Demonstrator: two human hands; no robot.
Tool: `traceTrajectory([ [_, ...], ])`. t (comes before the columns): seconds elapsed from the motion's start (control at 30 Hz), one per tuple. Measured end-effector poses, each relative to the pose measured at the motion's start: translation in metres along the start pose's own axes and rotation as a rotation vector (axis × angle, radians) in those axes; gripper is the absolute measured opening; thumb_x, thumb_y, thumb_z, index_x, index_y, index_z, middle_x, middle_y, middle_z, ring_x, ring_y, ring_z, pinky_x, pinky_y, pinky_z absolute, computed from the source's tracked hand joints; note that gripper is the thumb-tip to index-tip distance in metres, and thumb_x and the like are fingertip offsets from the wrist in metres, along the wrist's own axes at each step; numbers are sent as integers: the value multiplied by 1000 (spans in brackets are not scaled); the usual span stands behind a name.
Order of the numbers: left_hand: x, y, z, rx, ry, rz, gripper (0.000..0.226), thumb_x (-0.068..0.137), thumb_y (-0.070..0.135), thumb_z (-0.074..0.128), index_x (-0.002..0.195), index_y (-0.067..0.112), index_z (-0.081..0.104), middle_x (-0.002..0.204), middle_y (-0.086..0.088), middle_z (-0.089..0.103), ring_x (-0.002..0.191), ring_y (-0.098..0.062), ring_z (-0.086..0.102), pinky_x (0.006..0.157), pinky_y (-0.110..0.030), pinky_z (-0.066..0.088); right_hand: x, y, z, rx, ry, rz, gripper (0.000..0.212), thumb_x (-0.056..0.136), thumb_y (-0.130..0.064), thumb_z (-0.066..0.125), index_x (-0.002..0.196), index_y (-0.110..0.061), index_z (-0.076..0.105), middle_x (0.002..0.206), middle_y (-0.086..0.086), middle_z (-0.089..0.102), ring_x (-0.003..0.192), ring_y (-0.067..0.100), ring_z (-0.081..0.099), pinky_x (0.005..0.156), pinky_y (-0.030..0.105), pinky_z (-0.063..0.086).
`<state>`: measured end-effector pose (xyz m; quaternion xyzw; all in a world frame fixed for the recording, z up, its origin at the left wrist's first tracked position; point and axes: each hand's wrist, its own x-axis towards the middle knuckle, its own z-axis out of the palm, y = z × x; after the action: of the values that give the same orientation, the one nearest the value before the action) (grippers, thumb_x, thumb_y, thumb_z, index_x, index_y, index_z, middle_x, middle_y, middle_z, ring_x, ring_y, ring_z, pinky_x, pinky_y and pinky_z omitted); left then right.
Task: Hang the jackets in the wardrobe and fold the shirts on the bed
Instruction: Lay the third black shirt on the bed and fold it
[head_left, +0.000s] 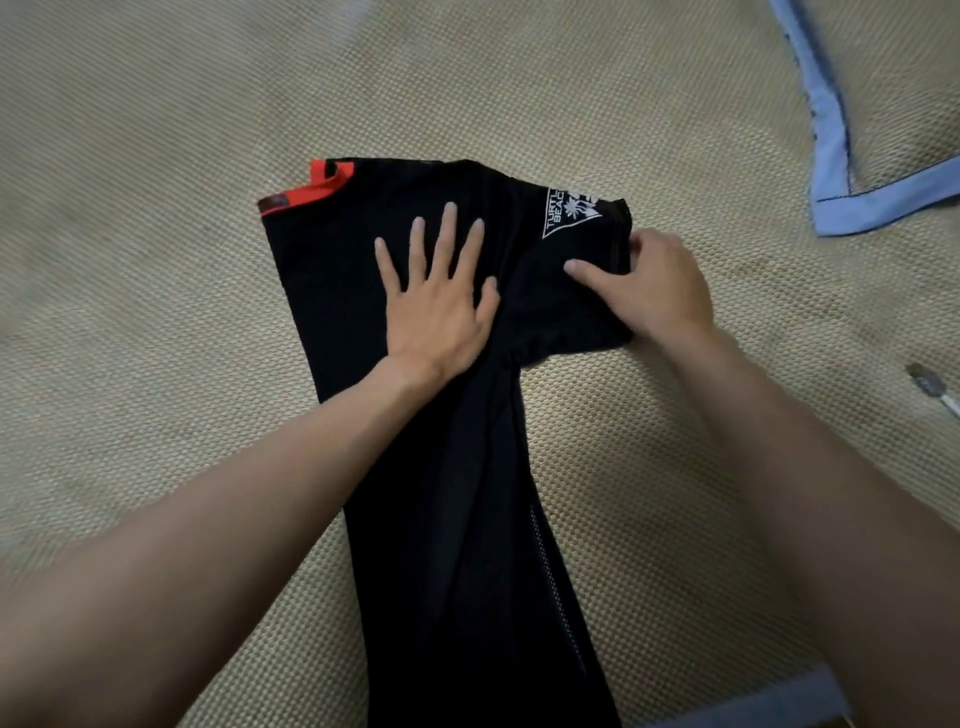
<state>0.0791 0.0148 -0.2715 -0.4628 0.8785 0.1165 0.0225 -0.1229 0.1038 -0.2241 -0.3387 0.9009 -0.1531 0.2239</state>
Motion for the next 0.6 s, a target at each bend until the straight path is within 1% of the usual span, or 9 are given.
traceTrajectory([
  [0.13, 6, 0, 14, 36, -4, -31, 62, 101, 59, 12, 159, 40, -1, 169, -1, -7, 154, -38, -7, 116, -71, -4, 11, -19, 13, 388, -89, 169, 47, 76, -47, 82, 109, -16, 71, 102, -5, 72, 99, 17, 69, 80, 26, 51],
  [0.2, 6, -1, 19, 56, -1, -28, 60, 101, 60, 11, 157, 45, -2, 169, -2, -7, 153, -40, -8, 114, -74, -3, 15, -24, 13, 358, -113, 194, 35, 76, -38, 83, 101, -16, 71, 92, -6, 70, 95, 18, 69, 77, 25, 50],
  [0.3, 6, -1, 18, 69, -38, -39, 60, 100, 62, 10, 157, 46, -5, 169, -4, -10, 153, -42, -9, 112, -75, -4, 11, -31, 10, 239, -152, 89, 19, 77, -32, 79, 89, -20, 70, 83, -8, 68, 88, 18, 68, 77, 29, 53],
  [0.4, 10, 0, 8, 41, -154, -22, 63, 99, 66, 8, 156, 46, -9, 168, -3, -17, 152, -40, -17, 112, -74, -11, 7, -40, 7, 359, -136, -16, 12, 80, -18, 72, 92, -13, 72, 90, 1, 74, 92, 22, 71, 88, 38, 58],
  [0.47, 12, -9, -14, -248, -211, -9, 62, 101, 63, 15, 158, 45, -1, 169, 1, -12, 154, -32, -15, 115, -65, -15, 2, -57, 3, 319, -24, -142, 15, 83, -13, 66, 98, -12, 66, 94, 1, 71, 89, 20, 67, 81, 33, 55],
  [0.5, 10, -19, -28, -467, -159, -39, 58, 104, 57, 22, 159, 40, 10, 170, 0, -2, 155, -27, -7, 119, -58, -12, -5, -68, 2, 243, 46, -231, 19, 85, -13, 64, 104, -13, 63, 99, 0, 68, 89, 17, 63, 78, 27, 50],
  [0.53, 6, -34, -40, -666, -34, -100, 54, 106, 47, 29, 158, 33, 23, 168, -1, 13, 155, -22, 7, 122, -51, -6, -15, -81, 1, 127, 95, -354, 26, 87, -14, 62, 113, -14, 60, 107, 0, 65, 90, 15, 58, 77, 26, 46],
  [0.57, 1, -50, -51, -790, 128, -199, 49, 105, 39, 34, 153, 26, 36, 162, -3, 29, 151, -19, 23, 125, -45, 6, -25, -95, 2, 6, 66, -483, 34, 88, -17, 63, 122, -15, 55, 115, -1, 61, 92, 13, 55, 79, 28, 45],
  [0.6, -5, -71, -58, -842, 282, -319, 46, 103, 33, 37, 146, 19, 46, 152, -4, 41, 141, -17, 37, 123, -39, 20, -35, -105, 5, -58, -69, -581, 44, 88, -23, 67, 130, -19, 51, 122, -3, 58, 93, 12, 56, 81, 30, 46],
])
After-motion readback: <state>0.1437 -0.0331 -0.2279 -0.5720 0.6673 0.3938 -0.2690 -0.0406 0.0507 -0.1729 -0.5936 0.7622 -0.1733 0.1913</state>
